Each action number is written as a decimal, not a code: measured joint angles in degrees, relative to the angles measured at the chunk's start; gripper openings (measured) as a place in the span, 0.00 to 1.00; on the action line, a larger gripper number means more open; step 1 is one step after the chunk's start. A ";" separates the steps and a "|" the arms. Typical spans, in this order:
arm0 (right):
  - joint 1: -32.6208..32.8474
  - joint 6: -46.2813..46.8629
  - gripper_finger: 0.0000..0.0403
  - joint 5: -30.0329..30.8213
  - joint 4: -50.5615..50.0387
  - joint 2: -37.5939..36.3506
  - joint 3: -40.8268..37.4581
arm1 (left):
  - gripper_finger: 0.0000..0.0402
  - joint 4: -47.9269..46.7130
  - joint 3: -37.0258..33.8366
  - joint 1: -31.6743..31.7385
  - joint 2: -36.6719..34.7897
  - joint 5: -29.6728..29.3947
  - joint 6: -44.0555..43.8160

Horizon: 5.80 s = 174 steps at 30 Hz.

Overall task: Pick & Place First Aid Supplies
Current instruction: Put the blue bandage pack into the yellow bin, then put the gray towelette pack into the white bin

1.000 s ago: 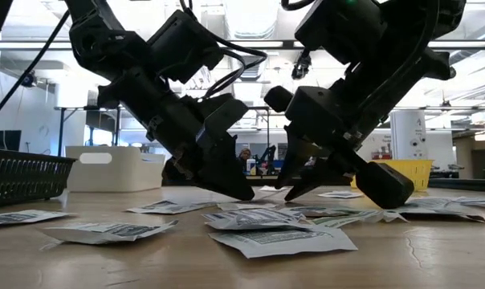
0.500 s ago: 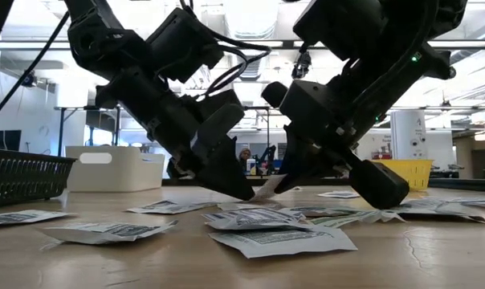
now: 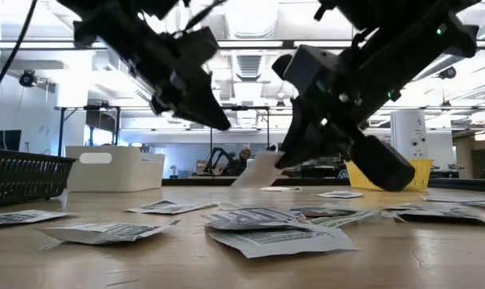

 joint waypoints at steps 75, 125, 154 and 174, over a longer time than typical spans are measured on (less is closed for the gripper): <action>-37.34 30.98 0.02 5.24 -36.26 -34.10 -15.91 | 0.18 -3.30 0.00 -5.57 -2.60 -2.42 -0.19; -40.83 33.70 0.31 -1.27 -39.30 -31.97 -14.25 | 0.18 -3.35 0.00 -5.57 -2.60 -2.42 -0.32; -21.51 52.48 0.27 -9.18 -47.60 -44.63 -9.39 | 0.18 -3.46 -0.02 -6.73 -2.60 7.50 0.74; -5.90 61.10 0.19 -10.06 -35.92 -32.07 -9.18 | 0.18 -4.77 -0.02 -16.39 -2.60 12.09 -1.53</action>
